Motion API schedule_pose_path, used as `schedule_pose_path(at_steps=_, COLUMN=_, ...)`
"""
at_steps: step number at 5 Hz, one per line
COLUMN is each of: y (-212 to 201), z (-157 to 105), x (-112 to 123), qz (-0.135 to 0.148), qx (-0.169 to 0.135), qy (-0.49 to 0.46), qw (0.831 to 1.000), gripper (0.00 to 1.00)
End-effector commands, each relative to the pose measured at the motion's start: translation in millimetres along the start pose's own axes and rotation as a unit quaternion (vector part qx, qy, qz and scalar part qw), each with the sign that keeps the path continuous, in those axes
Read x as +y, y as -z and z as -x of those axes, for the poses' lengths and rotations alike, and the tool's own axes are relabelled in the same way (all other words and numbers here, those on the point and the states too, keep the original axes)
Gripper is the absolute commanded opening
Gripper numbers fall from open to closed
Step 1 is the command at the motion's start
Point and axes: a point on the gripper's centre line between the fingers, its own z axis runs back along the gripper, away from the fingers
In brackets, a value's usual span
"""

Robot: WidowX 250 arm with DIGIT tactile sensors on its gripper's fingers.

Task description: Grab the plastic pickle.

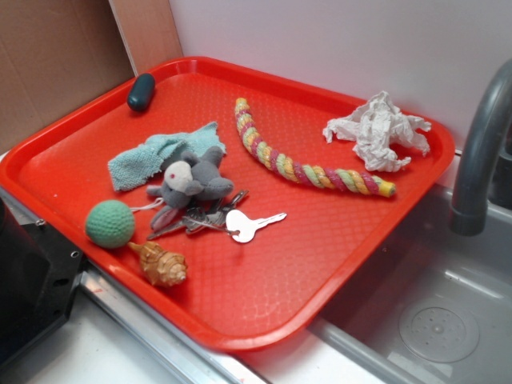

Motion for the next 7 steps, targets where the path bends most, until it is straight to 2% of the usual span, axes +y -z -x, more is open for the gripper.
schedule_pose_path(at_steps=1, y=0.0, z=0.0, x=0.0, qz=0.0, qx=0.0, qy=0.0, qw=1.0, gripper=1.0)
schedule_pose_path(at_steps=2, y=47.2, z=-45.9, x=43.6, qz=-0.039, qx=0.029, qy=-0.105, qw=0.993, gripper=1.0)
schedule_pose_path(at_steps=3, y=87.1, z=-81.7, x=97.3, qz=-0.096, qx=-0.002, qy=-0.225, qw=0.97, gripper=1.0)
schedule_pose_path(at_steps=4, y=120.1, z=-105.6, x=135.8, qz=-0.12, qx=-0.028, qy=-0.343, qw=0.931, gripper=1.0)
schedule_pose_path(at_steps=7, y=120.1, z=-105.6, x=135.8, qz=-0.12, qx=-0.028, qy=-0.343, qw=0.931, gripper=1.0)
